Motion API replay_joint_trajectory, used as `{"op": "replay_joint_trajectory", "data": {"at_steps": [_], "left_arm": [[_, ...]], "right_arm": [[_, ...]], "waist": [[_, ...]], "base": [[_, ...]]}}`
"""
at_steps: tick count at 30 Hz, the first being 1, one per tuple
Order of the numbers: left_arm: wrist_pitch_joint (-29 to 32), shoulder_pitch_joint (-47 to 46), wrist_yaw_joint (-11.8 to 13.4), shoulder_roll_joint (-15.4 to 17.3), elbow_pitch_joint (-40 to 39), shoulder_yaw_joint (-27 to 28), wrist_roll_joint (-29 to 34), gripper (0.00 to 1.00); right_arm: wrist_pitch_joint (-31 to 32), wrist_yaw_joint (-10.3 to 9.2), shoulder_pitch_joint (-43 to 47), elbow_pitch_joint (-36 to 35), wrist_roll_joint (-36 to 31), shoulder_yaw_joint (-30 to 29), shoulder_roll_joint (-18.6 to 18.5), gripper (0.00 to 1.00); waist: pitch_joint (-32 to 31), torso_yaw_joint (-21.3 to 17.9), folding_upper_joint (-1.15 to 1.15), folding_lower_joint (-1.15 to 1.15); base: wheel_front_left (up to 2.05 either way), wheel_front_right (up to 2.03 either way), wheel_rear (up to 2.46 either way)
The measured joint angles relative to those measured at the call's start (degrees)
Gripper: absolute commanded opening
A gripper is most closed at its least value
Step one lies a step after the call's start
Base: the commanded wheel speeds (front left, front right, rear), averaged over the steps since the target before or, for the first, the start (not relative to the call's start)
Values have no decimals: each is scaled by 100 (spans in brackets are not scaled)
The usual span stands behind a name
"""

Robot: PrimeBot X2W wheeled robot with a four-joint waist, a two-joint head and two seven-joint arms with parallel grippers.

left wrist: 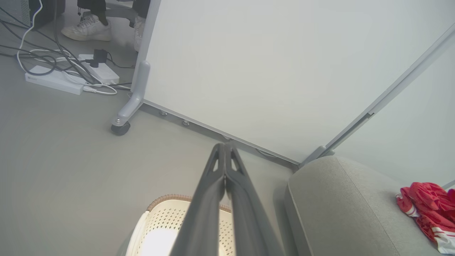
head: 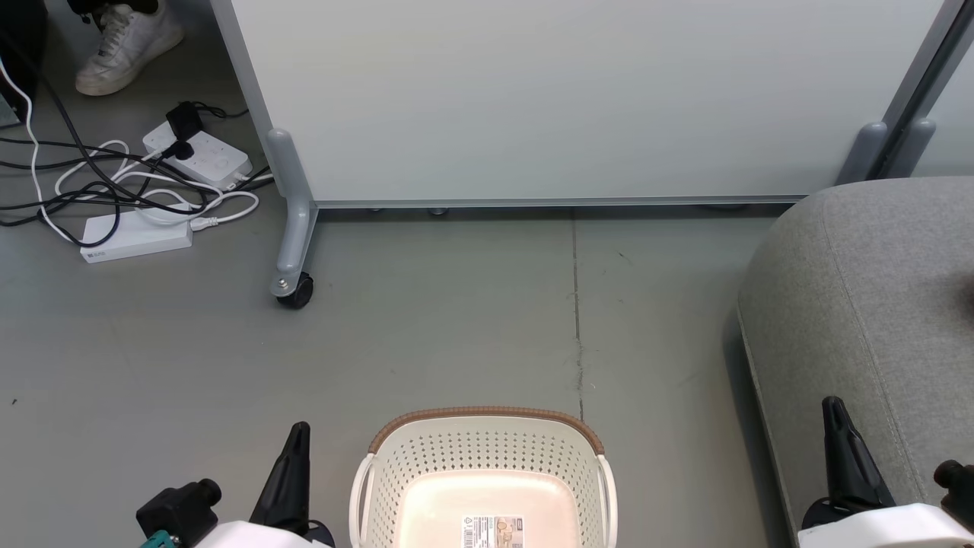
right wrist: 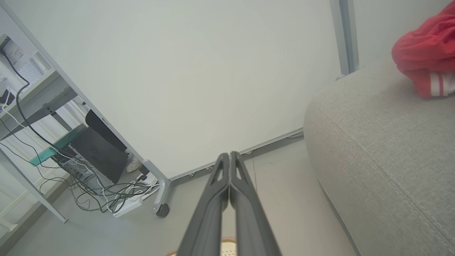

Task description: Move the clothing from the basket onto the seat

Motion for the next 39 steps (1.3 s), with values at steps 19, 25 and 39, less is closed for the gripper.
{"op": "replay_joint_trajectory", "data": {"at_steps": [19,25,39], "left_arm": [[426,-304,-108,58,83,238,-1541,0],[545,-365,-135,87,102,310,-1964,0],[797,-555,-191,121,135,453,-2867,0]], "right_arm": [[355,-1,-119,0,1639,-103,-20,0],[457,-1,-147,0,2086,-127,-29,0],[658,-5,-235,1,3039,-209,-43,0]], "waist": [[-20,-66,0,0],[-25,-87,0,0],[-40,-135,0,0]], "base": [[0,0,0],[0,0,0],[0,0,0]]}}
